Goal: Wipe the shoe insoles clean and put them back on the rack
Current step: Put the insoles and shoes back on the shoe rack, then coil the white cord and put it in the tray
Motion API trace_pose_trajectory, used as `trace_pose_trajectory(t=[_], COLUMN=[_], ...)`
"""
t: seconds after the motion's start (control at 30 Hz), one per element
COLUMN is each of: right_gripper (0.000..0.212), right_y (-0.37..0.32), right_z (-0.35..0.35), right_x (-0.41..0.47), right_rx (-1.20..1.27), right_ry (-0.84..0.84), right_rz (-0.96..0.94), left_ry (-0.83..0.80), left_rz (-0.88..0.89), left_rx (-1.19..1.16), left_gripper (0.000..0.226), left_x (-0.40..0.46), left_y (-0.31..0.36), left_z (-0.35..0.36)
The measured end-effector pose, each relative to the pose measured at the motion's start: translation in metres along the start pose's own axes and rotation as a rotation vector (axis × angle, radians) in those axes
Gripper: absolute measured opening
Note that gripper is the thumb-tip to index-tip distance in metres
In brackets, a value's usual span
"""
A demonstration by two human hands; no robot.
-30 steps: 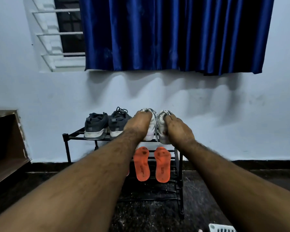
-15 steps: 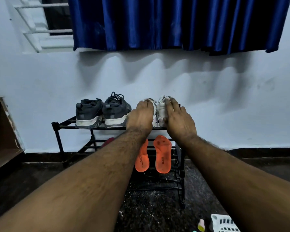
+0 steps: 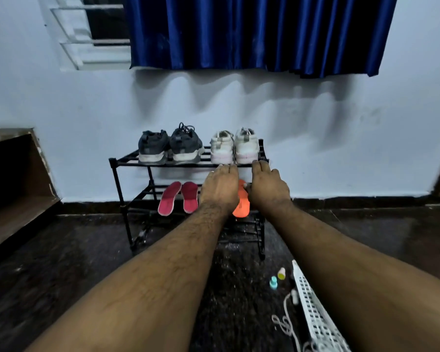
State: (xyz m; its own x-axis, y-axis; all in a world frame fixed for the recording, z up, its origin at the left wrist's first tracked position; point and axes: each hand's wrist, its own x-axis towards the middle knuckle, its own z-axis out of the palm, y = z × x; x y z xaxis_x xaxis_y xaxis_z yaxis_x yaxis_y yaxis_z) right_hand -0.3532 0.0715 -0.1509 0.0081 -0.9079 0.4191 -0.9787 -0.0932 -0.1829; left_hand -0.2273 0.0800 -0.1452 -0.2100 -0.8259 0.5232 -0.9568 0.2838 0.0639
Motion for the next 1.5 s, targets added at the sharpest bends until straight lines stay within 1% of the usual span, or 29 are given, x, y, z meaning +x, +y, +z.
trace_pose_trajectory(t=[0.1,0.2,0.27,0.4,0.57,0.73,0.83,0.97,1.1,1.2,1.27,1.37,1.43,1.5], right_gripper=[0.066,0.069,0.068,0.07,0.07,0.072,0.072,0.072,0.067,0.067,0.066,0.056,0.054,0.056], right_y=[0.001,0.007,0.015,0.033,0.046,0.064,0.076,0.099,0.116,0.116,0.116,0.12,0.118,0.114], right_z=[0.013,0.027,0.039,0.065,0.095,0.116,0.124,0.138,0.152,0.163,0.169,0.175,0.181,0.19], right_x=[-0.045,-0.092,-0.119,-0.166,-0.203,-0.227,-0.239,-0.261,-0.274,-0.28,-0.279,-0.269,-0.266,-0.265], right_rx=[0.088,0.178,0.176,0.114,0.105,0.1,0.096,0.064,0.051,0.095,0.14,0.172,0.225,0.266], right_ry=[-0.059,-0.098,-0.113,-0.186,-0.242,-0.287,-0.286,-0.232,-0.176,-0.162,-0.122,-0.076,-0.128,-0.19], right_rz=[0.041,0.075,0.06,0.04,0.062,0.092,0.083,0.07,0.103,0.165,0.227,0.274,0.324,0.348], left_ry=[-0.051,-0.105,-0.146,-0.205,-0.238,-0.282,-0.304,-0.347,-0.34,-0.342,-0.344,-0.309,-0.287,-0.295], left_rz=[-0.051,-0.041,-0.031,-0.033,-0.026,-0.025,-0.012,0.025,0.016,0.027,-0.016,-0.105,-0.166,-0.176], left_rx=[-0.069,-0.026,0.007,0.0,-0.03,-0.073,-0.104,-0.131,-0.25,-0.337,-0.416,-0.545,-0.626,-0.676], left_gripper=[0.056,0.052,0.052,0.053,0.057,0.056,0.057,0.057,0.055,0.054,0.054,0.051,0.049,0.049], left_x=[-0.047,-0.101,-0.13,-0.17,-0.199,-0.217,-0.221,-0.229,-0.233,-0.245,-0.254,-0.263,-0.264,-0.262], left_y=[0.005,0.004,0.006,0.017,0.029,0.044,0.057,0.07,0.076,0.074,0.071,0.071,0.073,0.076], left_z=[0.011,0.032,0.046,0.065,0.095,0.127,0.142,0.169,0.195,0.217,0.233,0.249,0.259,0.27])
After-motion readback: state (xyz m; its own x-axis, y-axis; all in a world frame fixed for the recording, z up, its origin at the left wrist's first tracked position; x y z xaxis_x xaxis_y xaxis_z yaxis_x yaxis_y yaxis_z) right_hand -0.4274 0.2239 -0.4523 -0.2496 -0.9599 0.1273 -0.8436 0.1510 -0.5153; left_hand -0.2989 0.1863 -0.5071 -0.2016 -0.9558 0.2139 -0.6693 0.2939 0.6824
